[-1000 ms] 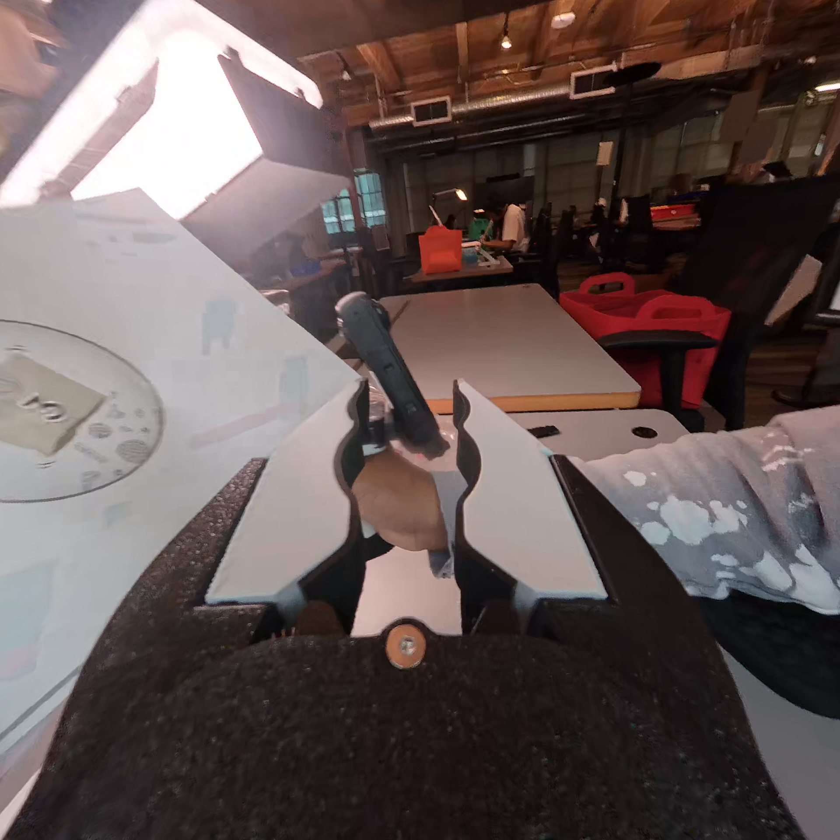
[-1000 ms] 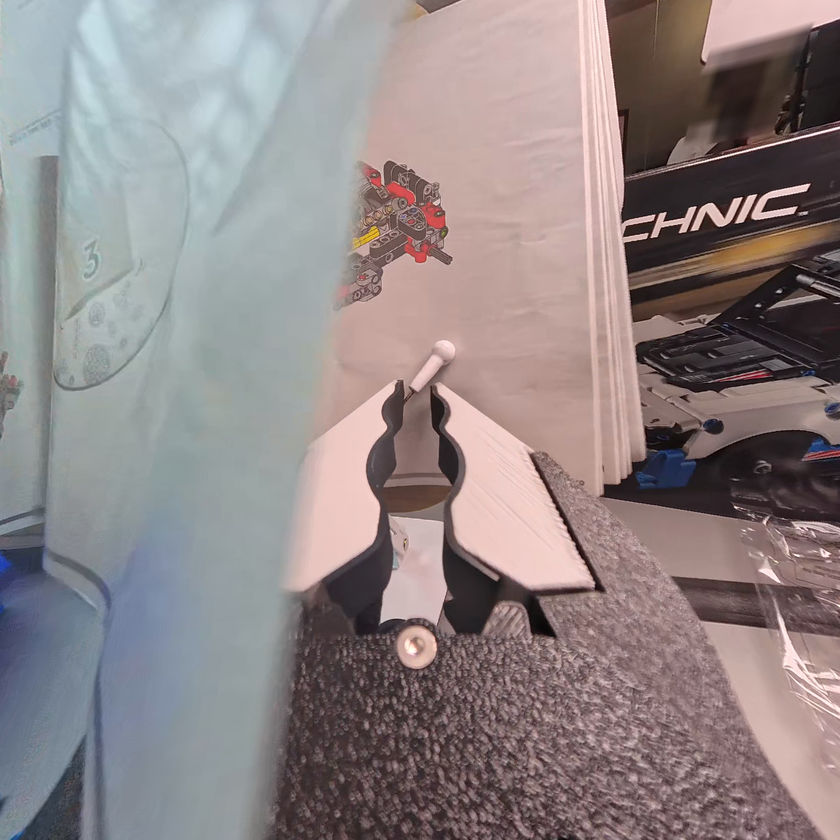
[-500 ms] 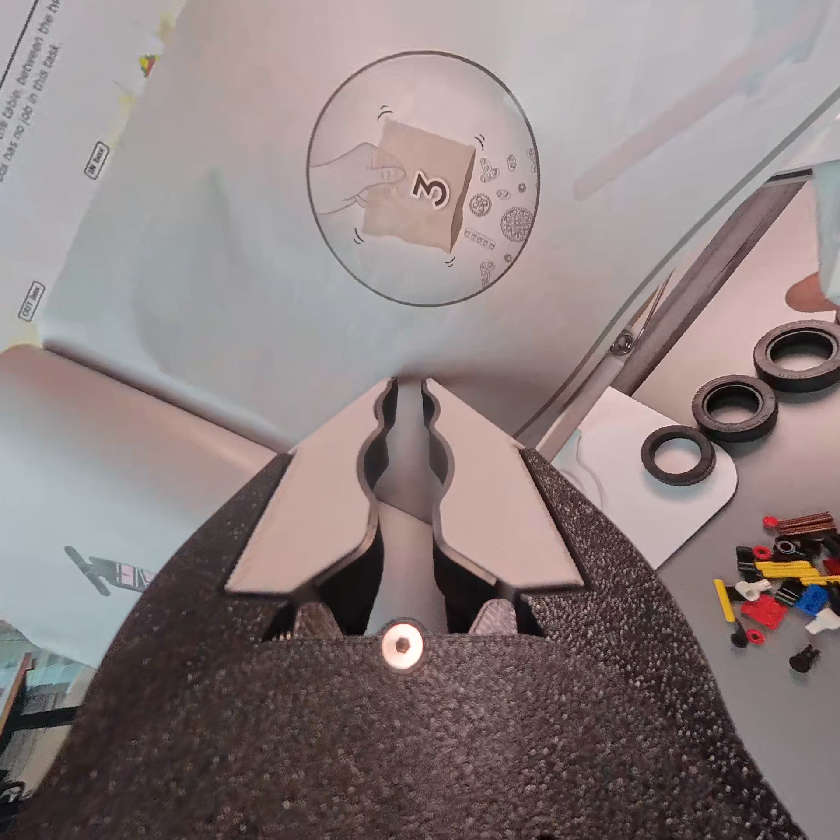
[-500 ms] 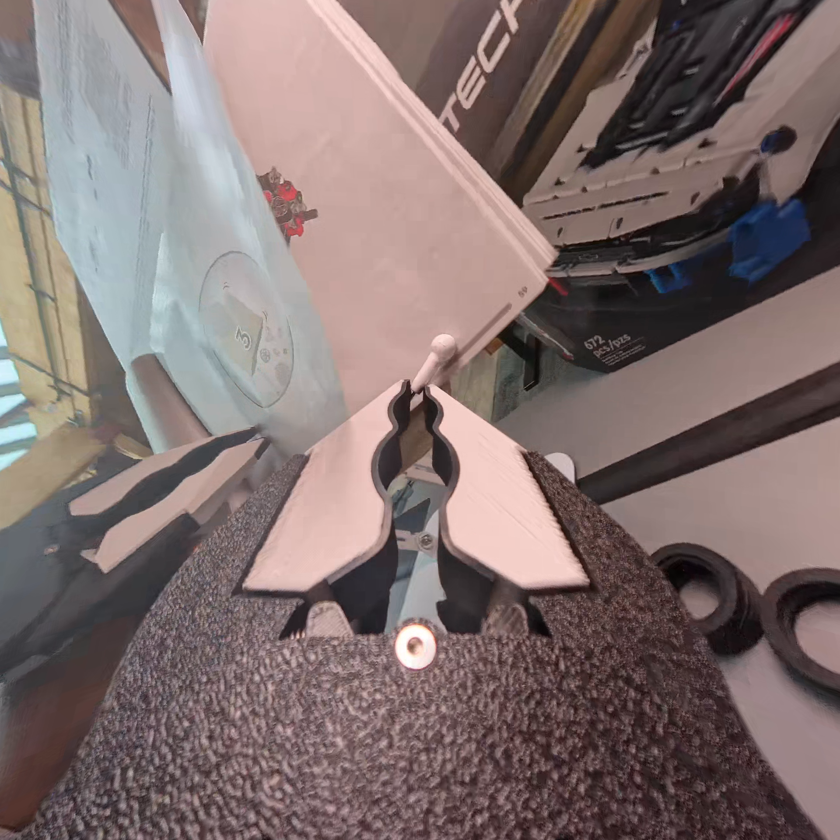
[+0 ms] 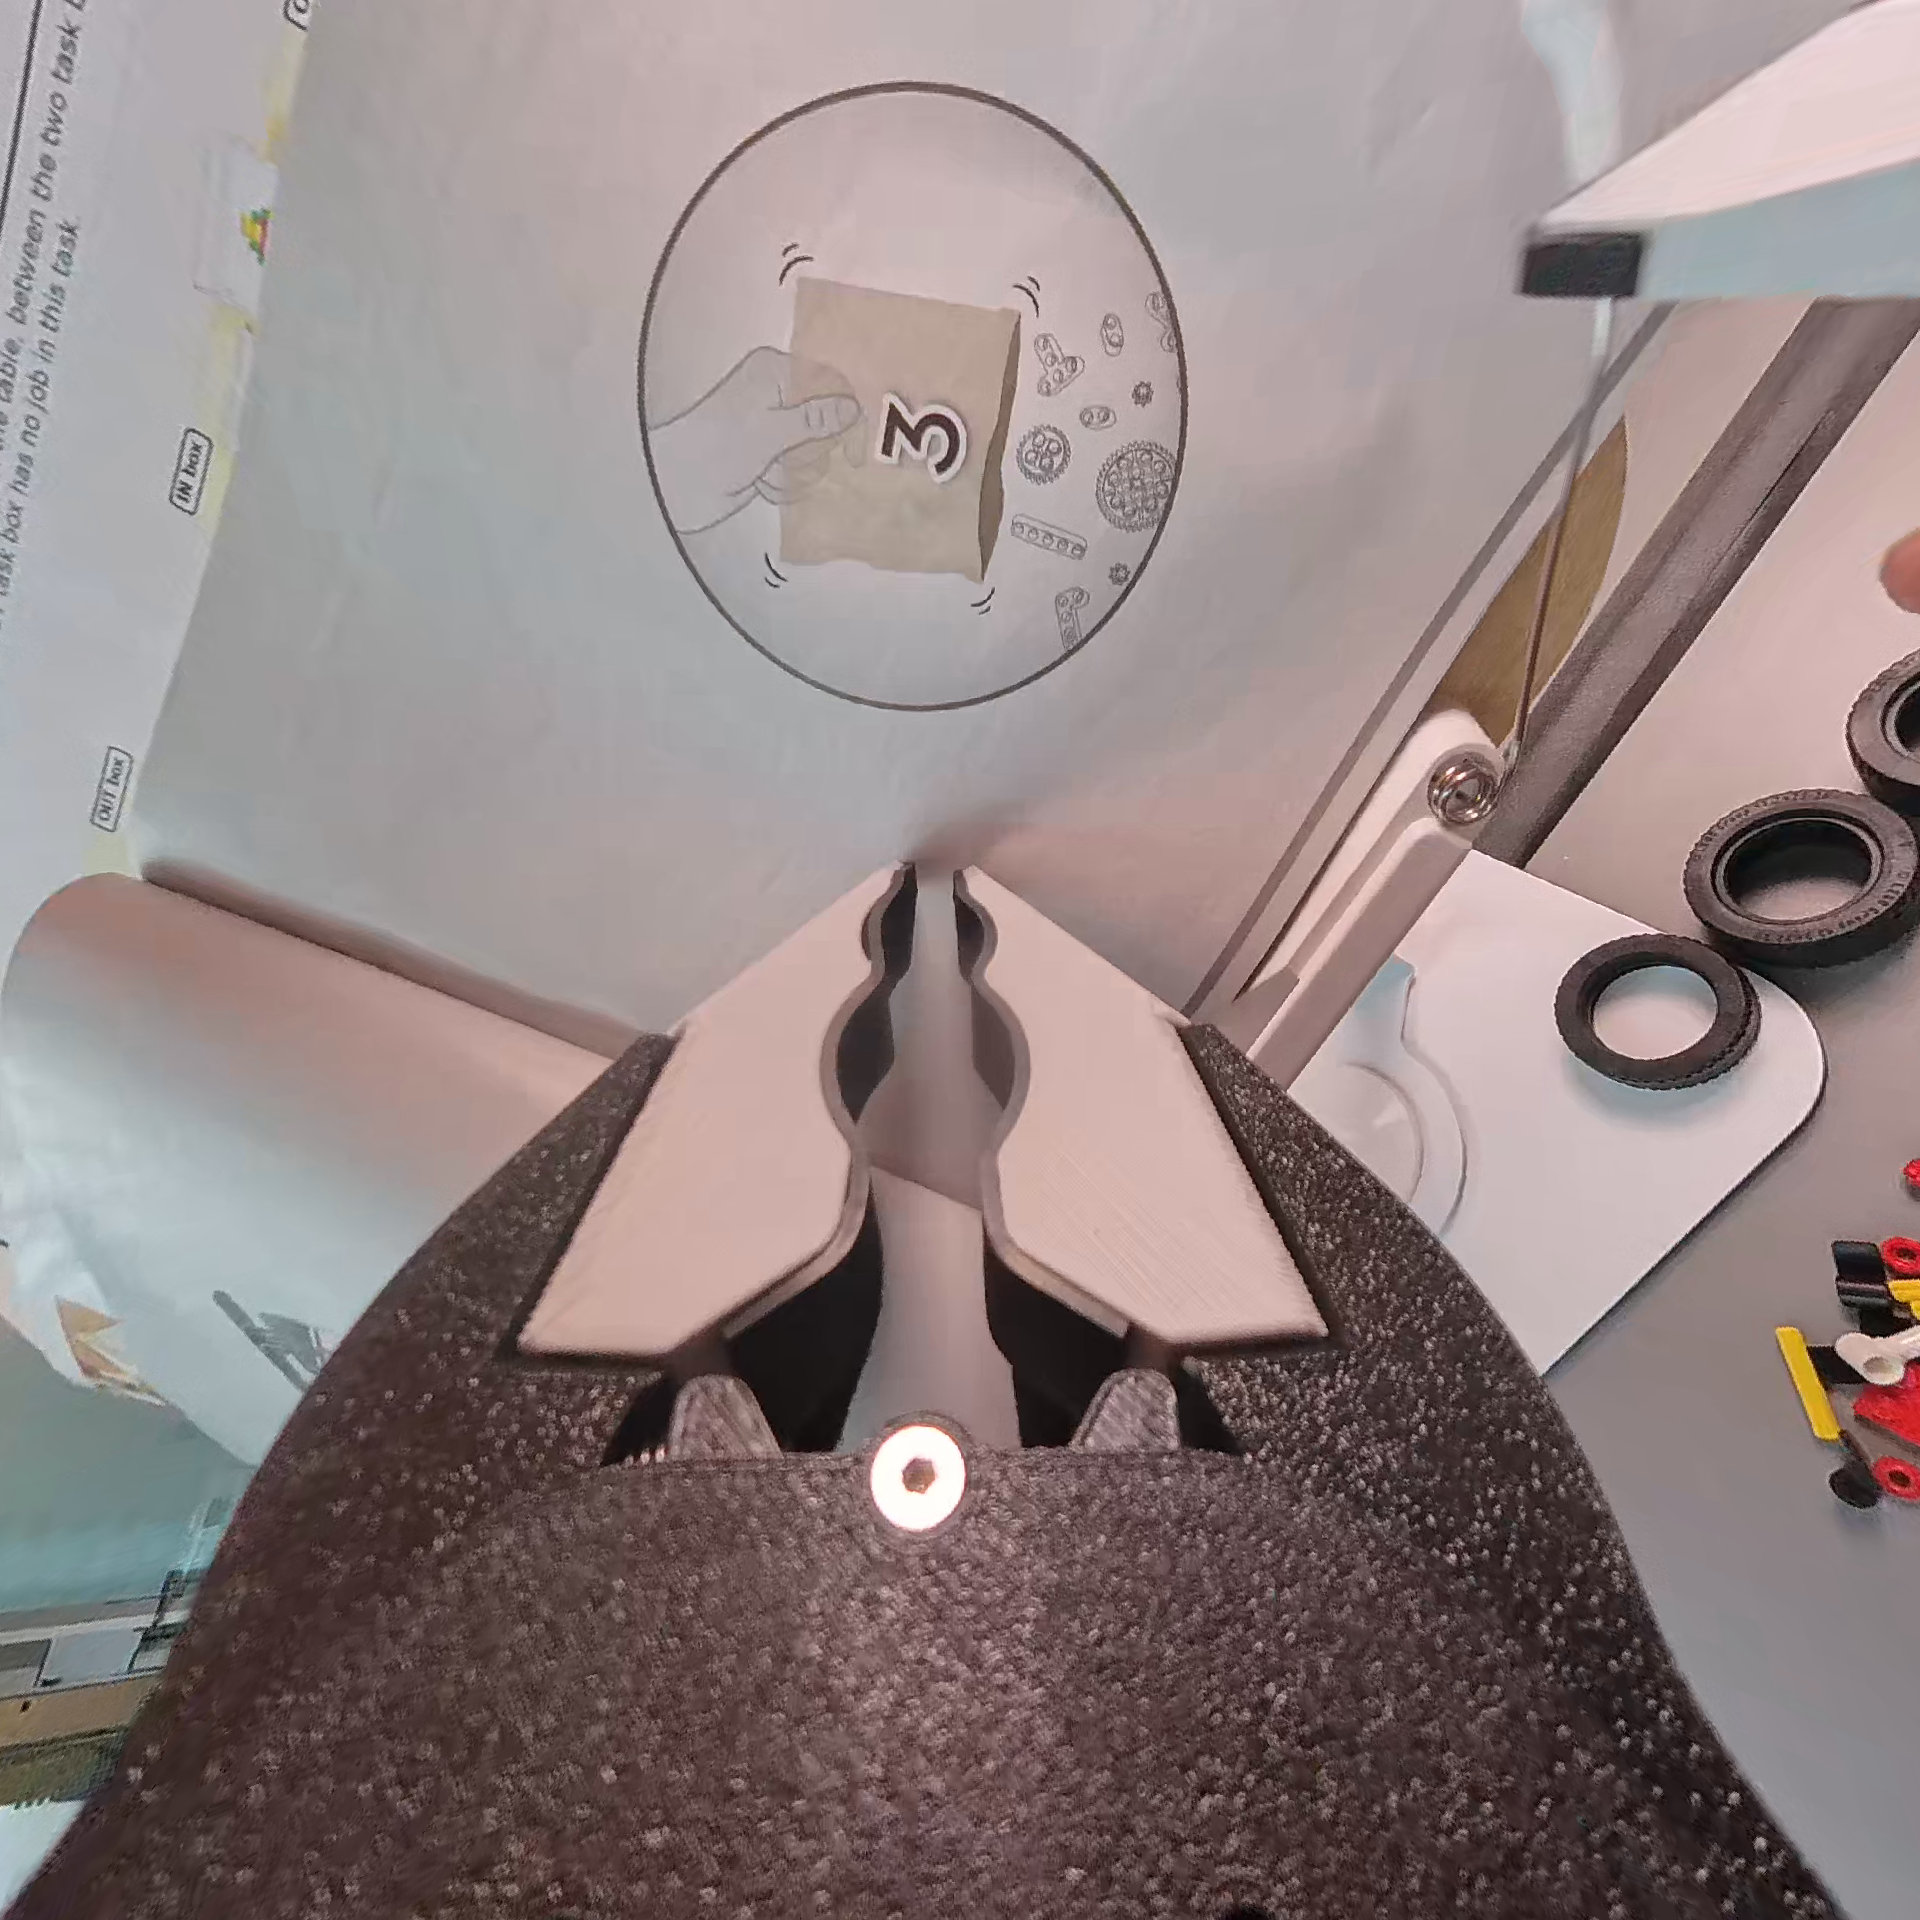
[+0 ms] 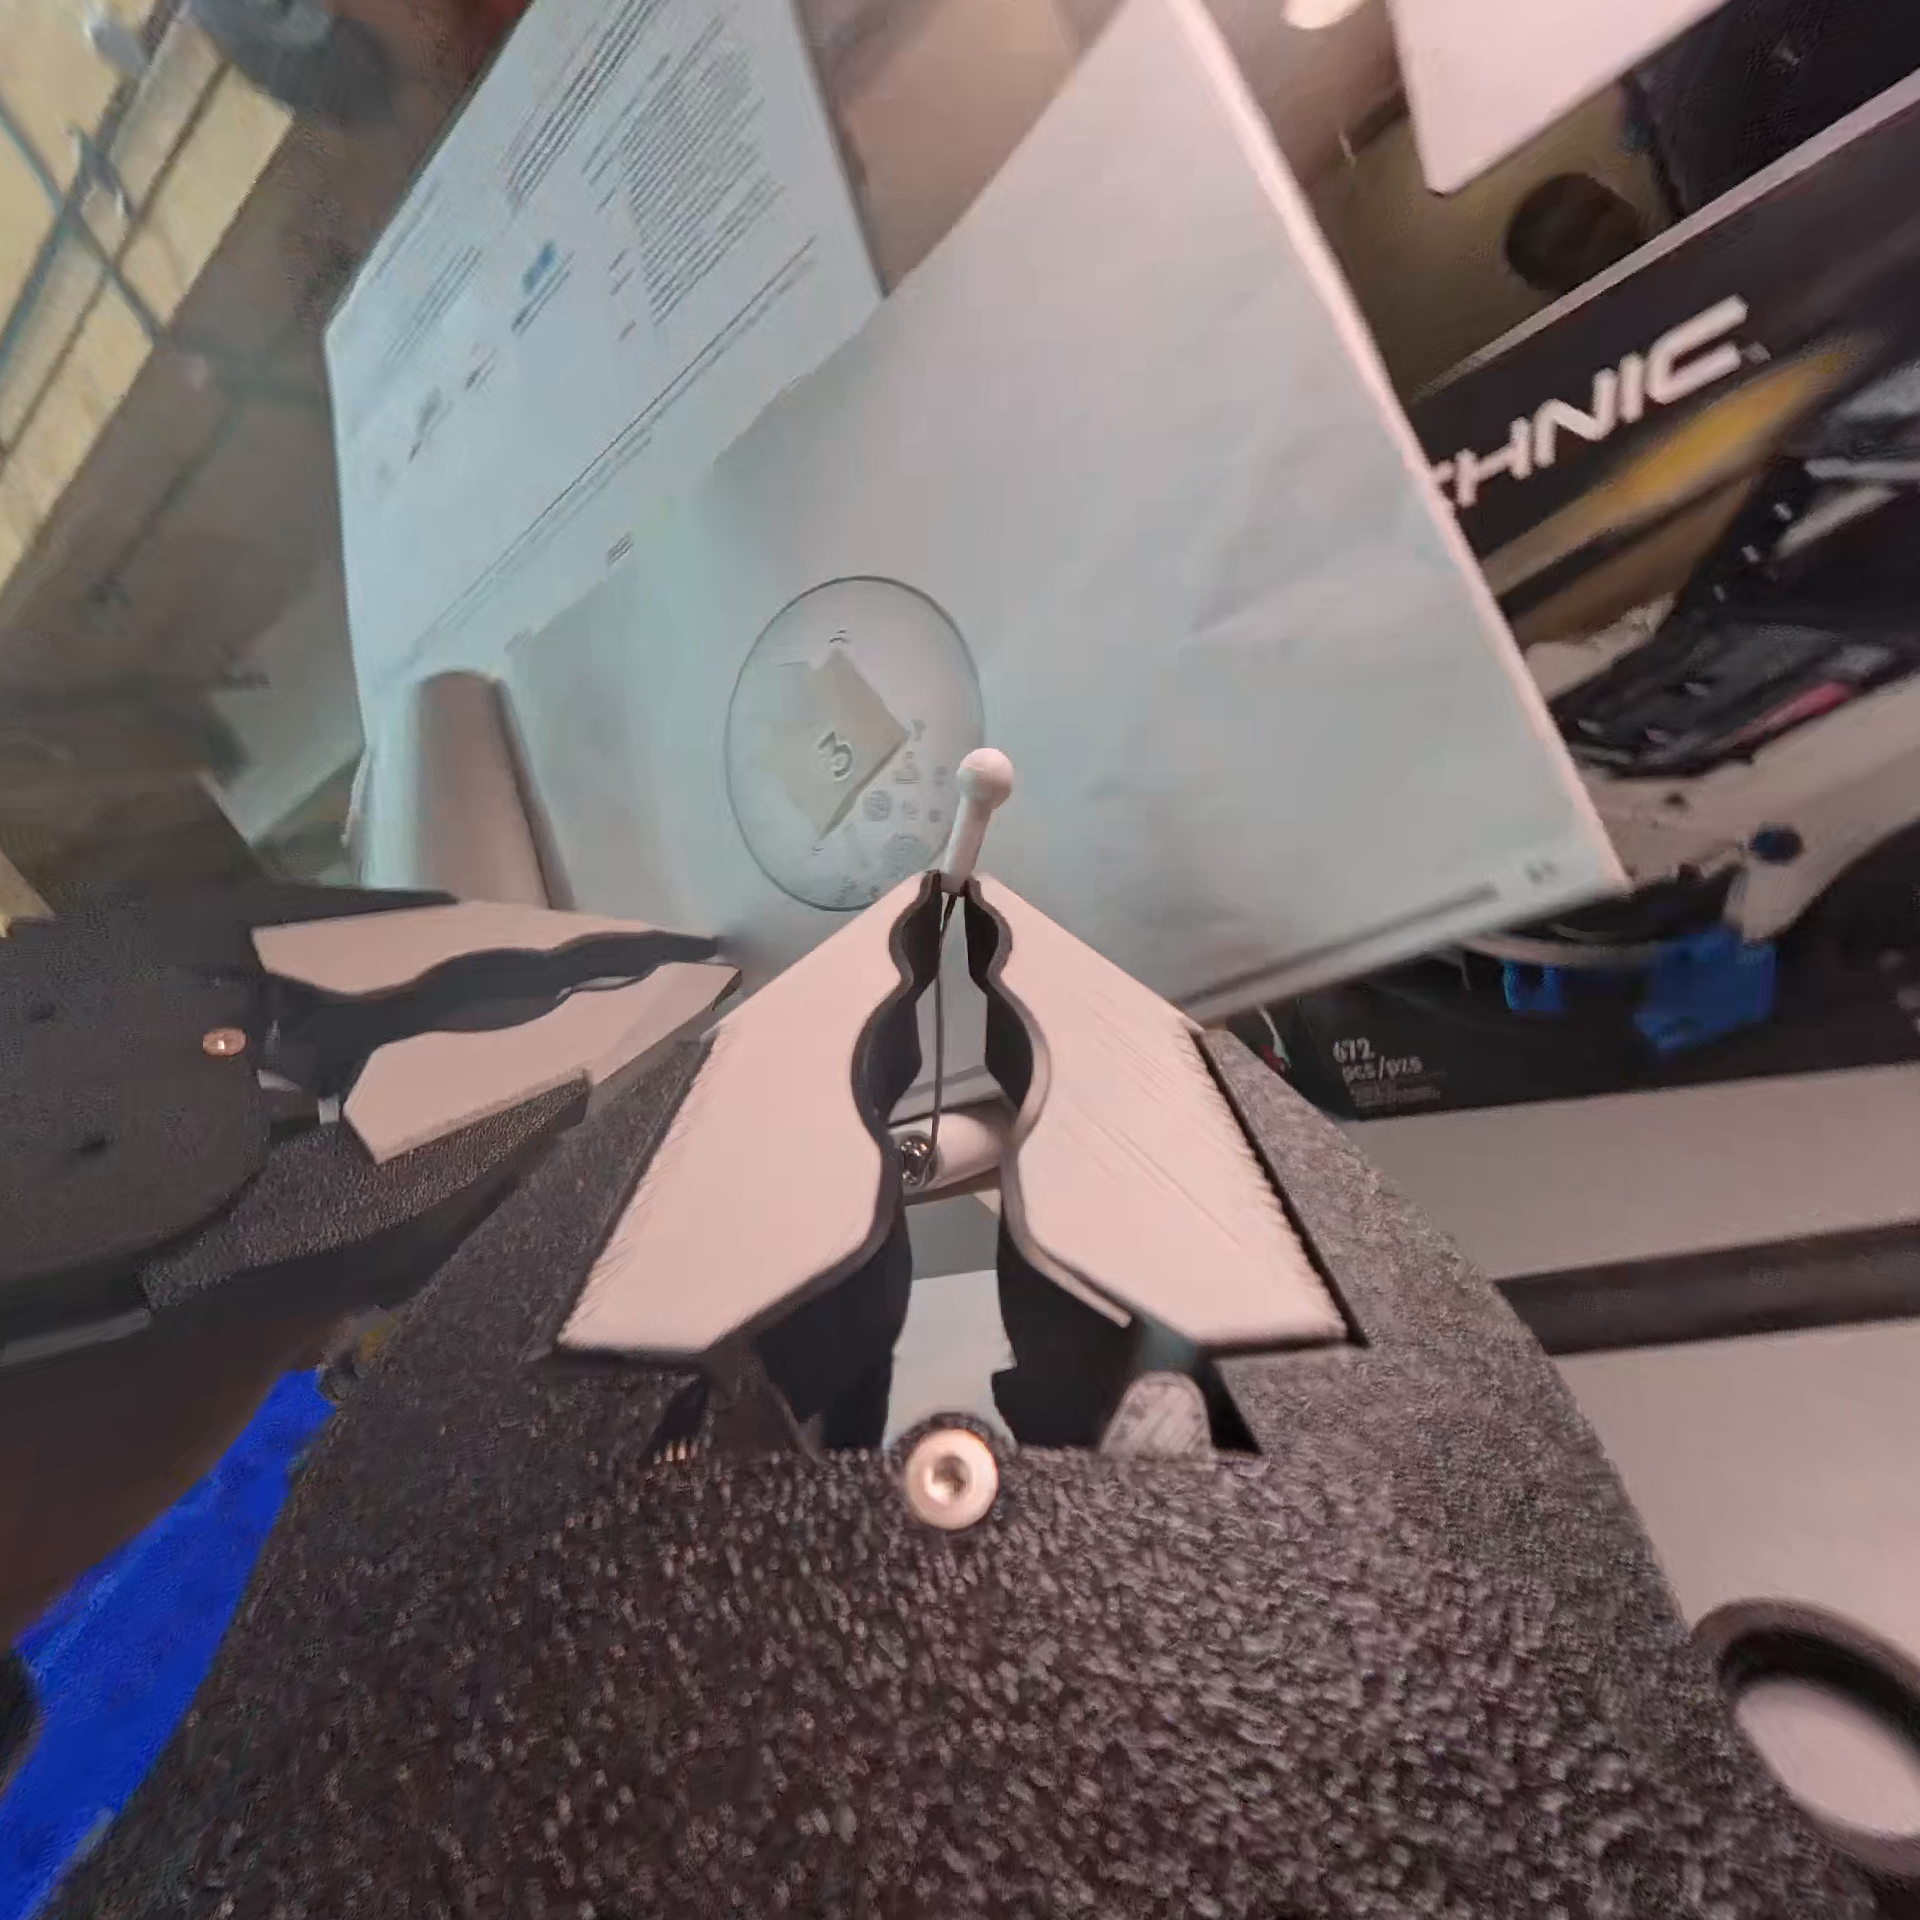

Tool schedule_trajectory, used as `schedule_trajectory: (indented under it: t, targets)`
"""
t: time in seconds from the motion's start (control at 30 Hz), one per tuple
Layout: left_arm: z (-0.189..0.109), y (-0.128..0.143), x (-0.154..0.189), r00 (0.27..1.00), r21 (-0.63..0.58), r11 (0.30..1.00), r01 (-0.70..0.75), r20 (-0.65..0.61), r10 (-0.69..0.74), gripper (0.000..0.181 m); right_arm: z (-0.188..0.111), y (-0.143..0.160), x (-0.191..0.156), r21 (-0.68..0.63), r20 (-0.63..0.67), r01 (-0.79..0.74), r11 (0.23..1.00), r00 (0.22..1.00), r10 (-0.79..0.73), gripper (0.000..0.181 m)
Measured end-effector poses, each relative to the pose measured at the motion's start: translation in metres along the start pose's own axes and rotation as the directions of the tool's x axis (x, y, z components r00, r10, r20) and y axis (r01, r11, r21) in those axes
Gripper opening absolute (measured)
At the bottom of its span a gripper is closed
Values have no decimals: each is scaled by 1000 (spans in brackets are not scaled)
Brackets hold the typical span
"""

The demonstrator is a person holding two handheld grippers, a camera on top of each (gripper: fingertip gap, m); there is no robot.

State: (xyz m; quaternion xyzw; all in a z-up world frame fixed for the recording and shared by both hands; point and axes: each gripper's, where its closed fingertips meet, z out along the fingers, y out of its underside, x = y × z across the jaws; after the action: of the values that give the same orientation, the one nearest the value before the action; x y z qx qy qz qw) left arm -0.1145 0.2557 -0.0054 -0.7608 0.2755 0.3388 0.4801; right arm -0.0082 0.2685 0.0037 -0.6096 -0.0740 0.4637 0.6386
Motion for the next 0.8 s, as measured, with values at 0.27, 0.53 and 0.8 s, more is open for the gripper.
schedule_trajectory:
  t: [0.27, 0.53, 0.8]
  targets:
    - [-11, 1, 3, 999, 127, 992, 13, -54, -6, 9, 34, 56, -66, -116, 413, 854, 506, 505, -758, 4]
    - [-73, 56, -14, 921, 239, 890, 388, -120, -370, 20, 10, 18, -18, -212, 197, 755, 620, 654, -730, 16]
    - [-51, 113, -42, 935, 107, 931, 349, 20, -353, 28, 36, 18, 29, -300, 89, 758, 580, 627, -774, 6]
